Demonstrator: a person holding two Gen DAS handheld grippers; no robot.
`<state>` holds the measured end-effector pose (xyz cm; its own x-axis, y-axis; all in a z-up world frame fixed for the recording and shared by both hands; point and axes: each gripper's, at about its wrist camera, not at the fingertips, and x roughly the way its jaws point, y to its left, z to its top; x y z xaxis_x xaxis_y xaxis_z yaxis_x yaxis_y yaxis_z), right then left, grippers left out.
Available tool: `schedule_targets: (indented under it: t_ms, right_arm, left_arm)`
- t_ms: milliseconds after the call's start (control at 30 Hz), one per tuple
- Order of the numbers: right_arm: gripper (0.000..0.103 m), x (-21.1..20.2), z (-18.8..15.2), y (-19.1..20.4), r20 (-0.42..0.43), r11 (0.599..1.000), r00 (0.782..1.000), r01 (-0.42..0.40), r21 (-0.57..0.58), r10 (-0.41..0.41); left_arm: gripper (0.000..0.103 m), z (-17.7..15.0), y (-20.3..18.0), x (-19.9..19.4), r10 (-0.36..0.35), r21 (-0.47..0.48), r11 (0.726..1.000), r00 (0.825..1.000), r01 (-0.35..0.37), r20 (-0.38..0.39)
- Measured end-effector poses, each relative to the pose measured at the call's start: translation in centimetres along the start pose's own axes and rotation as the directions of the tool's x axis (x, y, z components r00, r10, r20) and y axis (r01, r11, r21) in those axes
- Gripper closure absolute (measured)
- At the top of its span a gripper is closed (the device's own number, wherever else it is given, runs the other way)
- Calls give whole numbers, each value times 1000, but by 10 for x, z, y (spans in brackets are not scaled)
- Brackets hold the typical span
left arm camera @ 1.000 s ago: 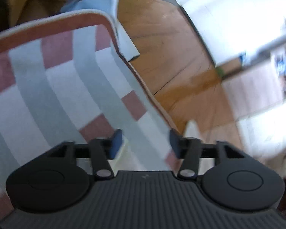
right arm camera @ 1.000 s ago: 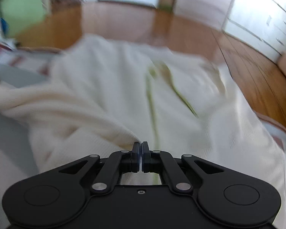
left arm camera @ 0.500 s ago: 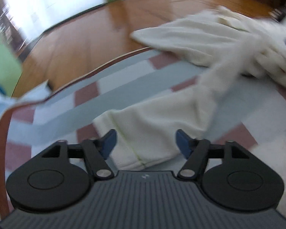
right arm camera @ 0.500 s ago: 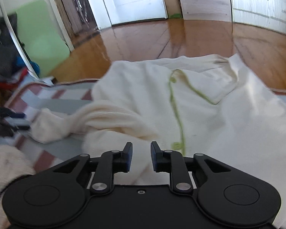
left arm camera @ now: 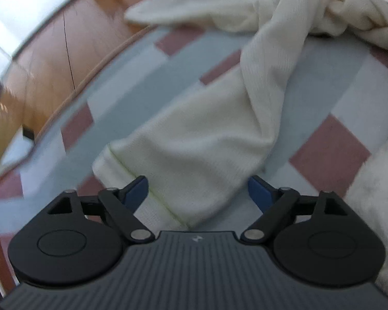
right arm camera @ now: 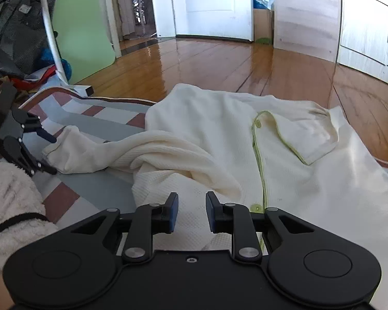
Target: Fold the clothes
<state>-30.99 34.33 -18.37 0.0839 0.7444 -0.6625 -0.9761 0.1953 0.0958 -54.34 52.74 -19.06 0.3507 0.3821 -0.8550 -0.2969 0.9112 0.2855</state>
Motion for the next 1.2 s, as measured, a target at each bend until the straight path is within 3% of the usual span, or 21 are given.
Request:
schedule_targets:
  t_ms: [67,133,167,200,233,367,500,600,633,700,733,767,800,867,933,1000,1100,1200]
  right_arm:
    - [70,3,0,1,-9,1000,1000,0,-8,0]
    - [70,5,0,4,-17,999,1000,-15,-29,15]
    - [70,5,-1,6,-18,999,1000,-17,-37,16]
    - [70,5,-2,7,-19,999,1000,-20,-42,19]
    - [70,6,-2,7,-21,999,1000,-24,-43,23]
    - [70,9,-5,4,-35,999,999,-25,-32,24]
    - [68,12,-10,-3,-53,1000,999,-11,-6,11]
    - [65,16,-13,-8,-77,1000,997,0,20,2]
    - [65,18,-15,-10,-89,1000,996,13,24,-11]
    - [64,23,-17,-13,-115,999,993,40,35,-36]
    - [64,26,-19,-15,-131,998,990,53,46,-46]
    - [64,28,-21,-17,-143,996,988,62,59,-53]
    - [64,28,-22,-19,-148,995,988,64,74,-52]
    - [64,27,-22,-22,-148,993,988,61,99,-46]
    - [64,25,-22,-22,-150,994,988,60,94,-45]
    - [64,25,-22,-24,-153,994,987,55,94,-40]
    - [64,25,-23,-26,-153,993,988,45,109,-28]
    - [64,26,-23,-28,-156,991,988,39,126,-19]
  left_arm:
    - [17,4,0,-3,-23,32,999,999,21,48]
    - [29,11,1,2,-60,45,997,998,58,33]
    - [56,16,1,5,-78,55,996,997,77,19]
    - [91,20,1,9,-93,66,994,996,92,6]
    - [103,25,0,13,-107,77,991,994,108,-8]
    - [103,51,16,13,-104,48,994,994,102,42]
    - [103,81,64,-5,-60,-185,978,975,100,215]
    - [103,92,92,-1,66,-366,930,970,26,236]
    - [102,94,98,5,118,-415,909,972,-24,202]
    - [92,92,97,16,197,-425,897,971,-123,133]
    - [85,88,95,21,216,-416,896,971,-155,104]
    - [68,83,92,24,226,-405,897,971,-175,79]
    - [56,78,88,25,222,-395,901,973,-178,69]
    - [55,65,79,23,175,-370,920,981,-132,85]
    - [47,55,65,20,99,-325,944,989,-58,110]
    - [22,48,49,21,54,-267,964,991,-20,121]
    - [15,45,20,34,101,-136,987,990,-88,93]
    - [11,48,7,45,190,-65,981,977,-184,100]
